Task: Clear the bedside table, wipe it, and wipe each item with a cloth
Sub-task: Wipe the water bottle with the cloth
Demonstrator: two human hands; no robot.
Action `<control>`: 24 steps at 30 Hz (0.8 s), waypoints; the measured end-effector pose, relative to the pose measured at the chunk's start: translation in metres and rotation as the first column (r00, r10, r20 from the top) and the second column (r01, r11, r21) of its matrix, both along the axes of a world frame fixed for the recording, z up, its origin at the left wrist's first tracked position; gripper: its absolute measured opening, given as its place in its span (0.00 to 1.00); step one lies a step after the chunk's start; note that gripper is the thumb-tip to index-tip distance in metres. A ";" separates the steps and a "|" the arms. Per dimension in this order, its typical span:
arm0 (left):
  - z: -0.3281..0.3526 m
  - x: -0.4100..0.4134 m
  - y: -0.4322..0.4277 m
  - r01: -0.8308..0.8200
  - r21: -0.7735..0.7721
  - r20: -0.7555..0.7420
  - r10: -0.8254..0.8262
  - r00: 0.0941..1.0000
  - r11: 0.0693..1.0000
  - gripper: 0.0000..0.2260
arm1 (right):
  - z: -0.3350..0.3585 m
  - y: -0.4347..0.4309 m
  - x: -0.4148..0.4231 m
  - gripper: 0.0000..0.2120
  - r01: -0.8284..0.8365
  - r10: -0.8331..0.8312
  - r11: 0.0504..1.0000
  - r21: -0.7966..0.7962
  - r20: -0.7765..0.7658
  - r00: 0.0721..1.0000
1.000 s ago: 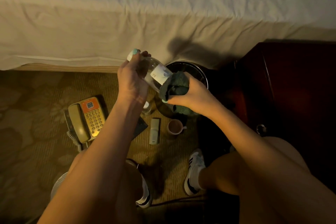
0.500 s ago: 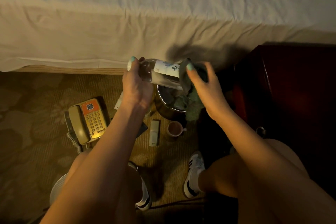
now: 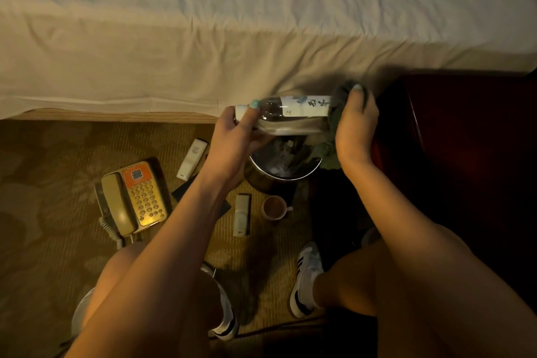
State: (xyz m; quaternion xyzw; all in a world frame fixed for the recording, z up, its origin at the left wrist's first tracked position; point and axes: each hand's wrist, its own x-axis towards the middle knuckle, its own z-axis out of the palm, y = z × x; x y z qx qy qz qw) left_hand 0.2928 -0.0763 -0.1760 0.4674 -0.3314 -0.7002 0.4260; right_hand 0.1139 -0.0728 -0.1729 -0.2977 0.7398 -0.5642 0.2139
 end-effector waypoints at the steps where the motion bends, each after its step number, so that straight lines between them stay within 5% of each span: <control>1: 0.000 0.000 0.000 -0.009 0.008 -0.022 0.009 1.000 1.000 0.20 | 0.001 0.001 0.000 0.17 -0.029 0.028 0.999 -0.028 -0.039 0.999; 5: -0.001 0.003 0.002 -0.037 0.047 -0.032 0.039 0.999 0.998 0.22 | 0.002 0.002 -0.003 0.14 -0.185 0.185 0.983 -0.002 0.004 0.983; 12: -0.004 0.014 -0.001 -0.048 0.075 0.015 0.047 0.999 0.996 0.17 | 0.009 0.001 -0.006 0.14 -0.408 0.350 0.912 0.051 0.424 0.835; 16: -0.001 0.013 0.001 0.005 0.072 -0.025 -0.003 1.000 0.997 0.12 | 0.014 0.002 -0.013 0.16 -0.369 0.349 0.928 -0.049 0.462 0.816; 24: -0.001 0.010 0.002 0.024 0.063 -0.042 -0.022 0.999 0.998 0.13 | 0.009 -0.001 -0.021 0.15 -0.346 0.297 0.938 0.031 0.446 0.844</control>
